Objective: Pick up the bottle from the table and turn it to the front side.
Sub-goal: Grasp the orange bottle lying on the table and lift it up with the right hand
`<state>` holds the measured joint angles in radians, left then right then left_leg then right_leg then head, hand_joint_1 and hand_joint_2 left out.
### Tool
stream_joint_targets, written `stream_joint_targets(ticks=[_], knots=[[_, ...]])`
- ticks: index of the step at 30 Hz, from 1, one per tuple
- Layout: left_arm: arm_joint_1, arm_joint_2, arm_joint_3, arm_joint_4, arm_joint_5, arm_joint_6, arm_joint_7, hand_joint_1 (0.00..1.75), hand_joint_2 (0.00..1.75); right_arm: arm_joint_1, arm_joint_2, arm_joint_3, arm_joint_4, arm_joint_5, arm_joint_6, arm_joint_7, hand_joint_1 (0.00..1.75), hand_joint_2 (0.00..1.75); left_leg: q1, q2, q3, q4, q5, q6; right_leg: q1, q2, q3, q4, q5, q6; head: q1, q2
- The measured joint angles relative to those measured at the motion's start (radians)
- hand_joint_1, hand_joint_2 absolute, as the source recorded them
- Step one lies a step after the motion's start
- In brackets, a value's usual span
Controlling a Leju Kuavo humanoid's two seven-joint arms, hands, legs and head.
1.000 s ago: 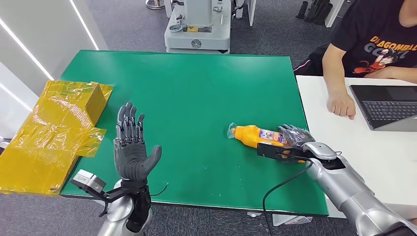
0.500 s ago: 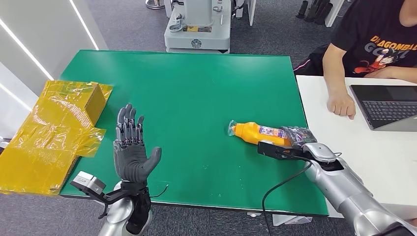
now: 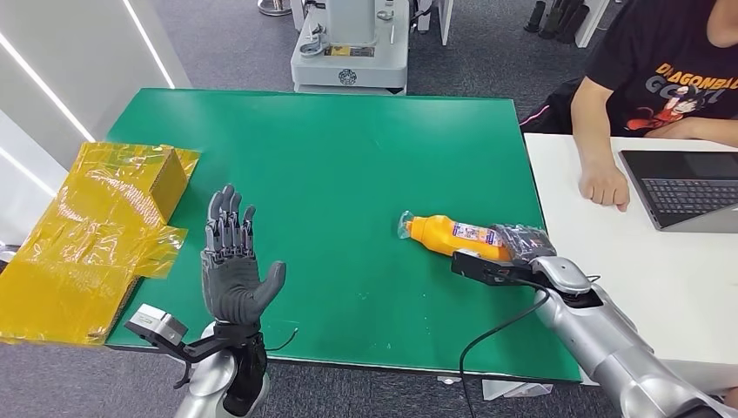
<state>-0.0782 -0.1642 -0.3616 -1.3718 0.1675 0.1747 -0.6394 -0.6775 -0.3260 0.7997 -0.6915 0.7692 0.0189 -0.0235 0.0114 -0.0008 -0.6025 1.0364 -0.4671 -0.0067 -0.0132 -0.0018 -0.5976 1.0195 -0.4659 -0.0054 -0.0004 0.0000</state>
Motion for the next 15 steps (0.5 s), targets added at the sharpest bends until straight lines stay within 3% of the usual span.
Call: stream_joint_targets(ticks=[4,11,15], knots=[[0.003,0.000,0.000,0.000,-0.004,0.004,-0.001,0.00,1.75,0.025,0.011,-0.026,-0.018,-0.016,-0.062,-0.027,1.75,1.75,0.000,0.000,-0.001,0.000,0.000,0.000,0.000,0.000,0.000,0.000,0.000,0.000,0.000,0.000],[0.001,-0.005,0.000,0.000,-0.006,0.013,-0.006,0.00,1.75,0.111,0.063,-0.123,-0.138,-0.031,-0.363,-0.145,1.75,1.75,0.000,0.000,-0.001,0.000,0.000,0.000,0.000,0.000,-0.001,0.000,0.000,0.000,0.000,0.000],[-0.013,-0.006,0.000,0.006,0.002,0.013,-0.008,0.00,1.75,0.155,0.091,-0.158,-0.202,-0.035,-0.481,-0.201,1.75,1.75,0.000,0.000,-0.001,0.000,0.000,0.000,0.000,0.000,-0.001,0.000,0.000,0.000,0.000,0.000]])
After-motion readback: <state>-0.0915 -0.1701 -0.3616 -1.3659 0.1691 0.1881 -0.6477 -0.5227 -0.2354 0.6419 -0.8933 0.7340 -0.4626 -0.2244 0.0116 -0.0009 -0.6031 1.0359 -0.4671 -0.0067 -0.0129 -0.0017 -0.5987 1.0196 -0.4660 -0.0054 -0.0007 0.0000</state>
